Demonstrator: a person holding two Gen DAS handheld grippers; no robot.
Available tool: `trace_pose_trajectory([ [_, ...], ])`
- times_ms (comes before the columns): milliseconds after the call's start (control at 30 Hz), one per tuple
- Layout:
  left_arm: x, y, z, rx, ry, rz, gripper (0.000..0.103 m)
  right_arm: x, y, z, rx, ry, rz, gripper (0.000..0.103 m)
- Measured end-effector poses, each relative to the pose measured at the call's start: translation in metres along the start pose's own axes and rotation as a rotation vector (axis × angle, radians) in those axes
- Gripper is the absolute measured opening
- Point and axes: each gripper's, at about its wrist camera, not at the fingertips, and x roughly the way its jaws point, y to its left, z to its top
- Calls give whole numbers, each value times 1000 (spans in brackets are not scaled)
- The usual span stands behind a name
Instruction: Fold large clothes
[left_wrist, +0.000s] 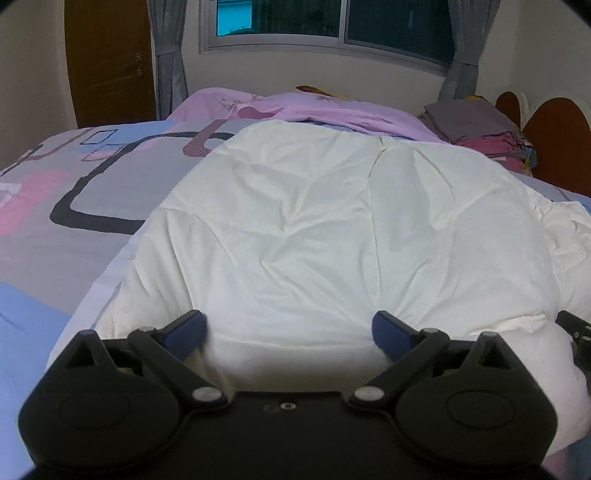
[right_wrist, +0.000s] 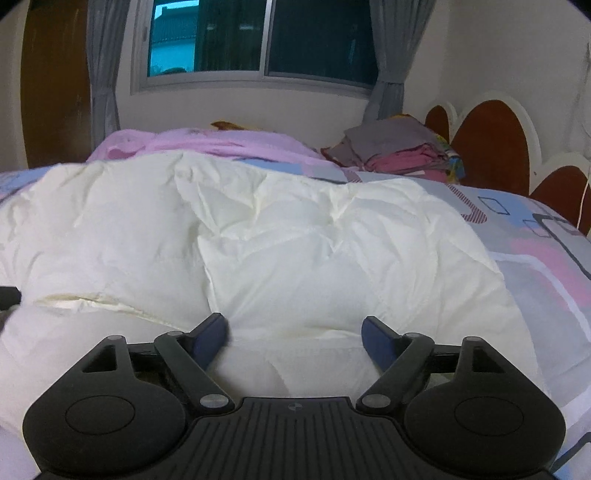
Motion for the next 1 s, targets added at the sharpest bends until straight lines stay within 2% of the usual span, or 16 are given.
trace_pose_trajectory([
  [200, -3, 2, 4, 2, 24, -10, 97, -2, -7, 11, 3, 44, 25, 80],
  [367, -18, 8, 7, -29, 47, -29, 97, -32, -22, 18, 51, 14, 34, 80],
  [500, -28, 10, 5, -25, 63, -15, 97, -51, -29, 18, 68, 16, 36, 80],
  [667, -42, 11, 2, -24, 76, -10, 98, -73, -43, 11, 130, 40, 52, 83],
  [767, -50, 17, 0, -53, 91, -15, 98, -87, -52, 4, 145, 43, 41, 93],
  [1000, -64, 41, -17, -152, 162, -44, 98, -110, -79, -19, 220, 105, 38, 94],
])
